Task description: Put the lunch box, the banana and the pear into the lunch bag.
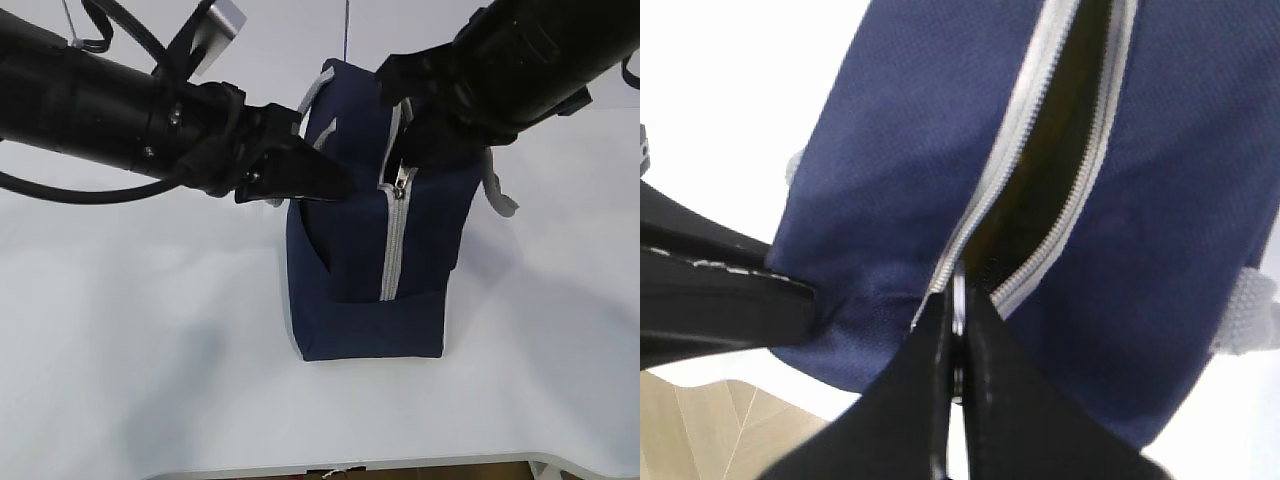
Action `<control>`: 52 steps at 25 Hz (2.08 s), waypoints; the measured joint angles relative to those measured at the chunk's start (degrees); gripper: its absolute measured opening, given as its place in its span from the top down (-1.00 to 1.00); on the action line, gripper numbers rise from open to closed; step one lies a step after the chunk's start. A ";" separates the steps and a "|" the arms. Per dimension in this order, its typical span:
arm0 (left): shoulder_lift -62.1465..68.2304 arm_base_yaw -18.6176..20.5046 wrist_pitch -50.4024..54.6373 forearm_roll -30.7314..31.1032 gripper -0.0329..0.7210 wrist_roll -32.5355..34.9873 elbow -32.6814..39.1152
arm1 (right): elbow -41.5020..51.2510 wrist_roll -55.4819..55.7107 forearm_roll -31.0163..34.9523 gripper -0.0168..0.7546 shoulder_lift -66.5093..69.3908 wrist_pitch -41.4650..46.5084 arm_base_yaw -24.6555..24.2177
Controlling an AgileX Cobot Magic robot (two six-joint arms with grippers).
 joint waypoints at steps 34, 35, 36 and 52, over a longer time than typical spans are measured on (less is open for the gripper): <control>-5.18 0.00 -2.16 -2.84 -0.06 10.55 0.00 | 0.00 -5.76 0.45 0.91 0.00 3.64 0.00; -5.56 0.00 -2.16 -1.94 -0.06 10.55 0.00 | 0.00 -5.91 0.55 0.91 0.00 3.64 0.00; -5.91 0.00 -2.16 -1.10 -0.06 10.59 0.00 | 0.00 -6.01 0.68 0.91 0.00 3.64 0.00; -9.95 0.00 -10.26 2.40 -0.06 17.03 13.84 | 0.00 -9.05 3.29 0.91 0.00 3.42 0.00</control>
